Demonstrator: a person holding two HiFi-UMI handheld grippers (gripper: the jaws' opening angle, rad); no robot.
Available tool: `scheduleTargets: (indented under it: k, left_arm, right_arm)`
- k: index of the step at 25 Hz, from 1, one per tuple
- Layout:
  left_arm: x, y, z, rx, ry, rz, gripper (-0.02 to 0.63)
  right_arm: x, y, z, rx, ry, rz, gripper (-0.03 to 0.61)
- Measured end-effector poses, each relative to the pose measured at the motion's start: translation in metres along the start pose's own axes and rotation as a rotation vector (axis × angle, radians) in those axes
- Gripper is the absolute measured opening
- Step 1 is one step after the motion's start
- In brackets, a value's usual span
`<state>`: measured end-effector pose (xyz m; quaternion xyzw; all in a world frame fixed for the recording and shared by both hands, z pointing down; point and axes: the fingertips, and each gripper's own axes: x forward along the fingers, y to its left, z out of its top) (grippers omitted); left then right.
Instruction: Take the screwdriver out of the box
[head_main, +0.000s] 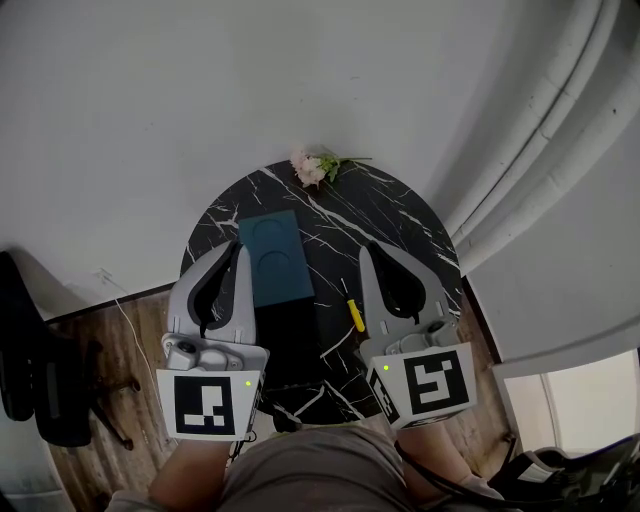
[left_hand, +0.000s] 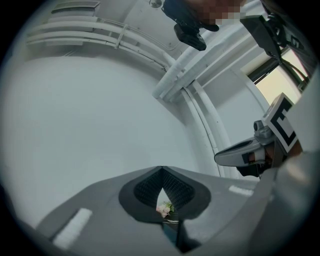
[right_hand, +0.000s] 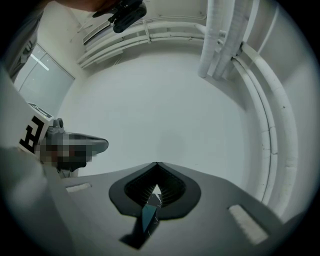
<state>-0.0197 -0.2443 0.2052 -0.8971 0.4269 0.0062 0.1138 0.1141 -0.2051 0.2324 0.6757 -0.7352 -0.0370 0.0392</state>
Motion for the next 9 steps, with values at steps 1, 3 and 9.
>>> scheduleTargets:
  k: [1, 3, 9]
  left_arm:
    - [-0.0003, 0.0002, -0.0002, 0.002, 0.001, 0.0, 0.0]
    - [-0.001, 0.0006, -0.0004, 0.008, 0.004, -0.002, 0.0]
    - [-0.0025, -0.0004, 0.0021, 0.01, 0.002, 0.002, 0.0]
  right_arm:
    - [0.0003, 0.0005, -0.0002, 0.001, -0.001, 0.001, 0.025]
    - [0.0008, 0.0015, -0.0003, 0.002, -0.002, 0.003, 0.025]
    - [-0.0006, 0.0017, 0.0013, 0.004, -0.006, 0.006, 0.025]
